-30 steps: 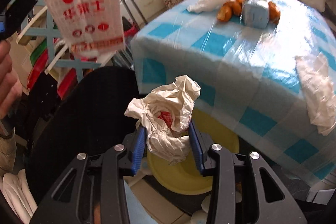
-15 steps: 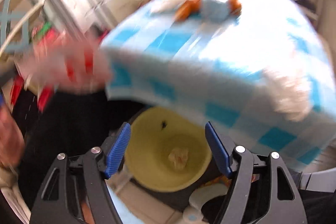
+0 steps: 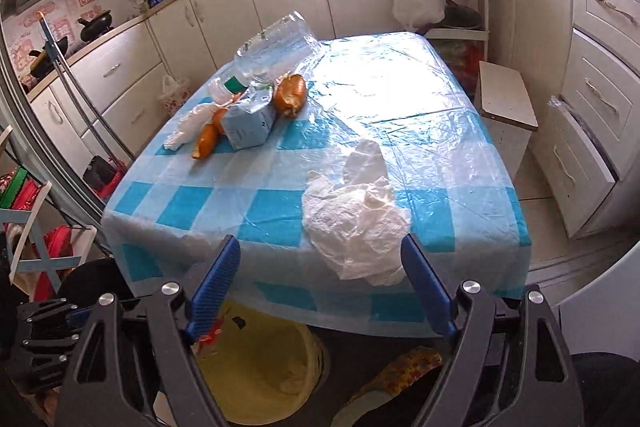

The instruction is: Collect trash

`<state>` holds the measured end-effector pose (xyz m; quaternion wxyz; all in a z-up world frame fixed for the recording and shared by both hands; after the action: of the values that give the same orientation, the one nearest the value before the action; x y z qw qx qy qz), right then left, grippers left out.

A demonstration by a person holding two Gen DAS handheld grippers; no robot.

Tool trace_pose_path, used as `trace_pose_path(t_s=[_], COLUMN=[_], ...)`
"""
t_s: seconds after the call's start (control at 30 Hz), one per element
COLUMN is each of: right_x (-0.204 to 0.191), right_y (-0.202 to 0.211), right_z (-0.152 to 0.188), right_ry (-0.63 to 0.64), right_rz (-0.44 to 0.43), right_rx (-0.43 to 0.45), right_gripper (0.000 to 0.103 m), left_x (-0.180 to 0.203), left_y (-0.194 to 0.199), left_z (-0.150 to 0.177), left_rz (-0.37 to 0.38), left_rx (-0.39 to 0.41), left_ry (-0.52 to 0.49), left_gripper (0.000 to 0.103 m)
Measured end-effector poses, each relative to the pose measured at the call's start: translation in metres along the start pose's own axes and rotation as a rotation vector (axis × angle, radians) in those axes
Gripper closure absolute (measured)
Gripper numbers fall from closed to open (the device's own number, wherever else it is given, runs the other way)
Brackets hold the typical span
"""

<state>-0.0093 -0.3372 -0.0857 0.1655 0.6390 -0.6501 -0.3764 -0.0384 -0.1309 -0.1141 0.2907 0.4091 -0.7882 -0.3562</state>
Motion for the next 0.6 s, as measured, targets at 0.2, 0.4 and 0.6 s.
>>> trace_pose_path(t_s=[0.2,0.4,0.6], right_x=[0.008,0.012,0.016], right_y=[-0.02,-0.032,-0.045], right_z=[0.01,0.008,-0.008], right_ry=[0.007,0.028,0.028], right_rz=[0.05,0.063,0.06], right_rx=[-0.091,-0.13,-0.143], right_gripper=[0.04,0.051,0.065], left_x=[-0.005,-0.007,-0.011], left_y=[0.003,0.004,0.006], left_z=[-0.001,0.0,-0.001], left_rz=[0.01,0.024,0.039], left_rx=[0.006,0.005,0.014], left_ry=[0.017,0.031,0.059], left_gripper=[0.057,0.051,0.05])
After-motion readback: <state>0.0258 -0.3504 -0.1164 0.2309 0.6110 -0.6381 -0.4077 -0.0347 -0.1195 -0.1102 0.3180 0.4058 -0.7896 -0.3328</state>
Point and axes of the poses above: each gripper's, at about its wrist camera, not at the fingertips, and y roughly against the way its jaws point, x to its right, z to its underside, the point moved 9 cm from there along -y, roughly the way its jaws point, and after that the axes turned 7 degrees about -z, right-handed, at the moved point
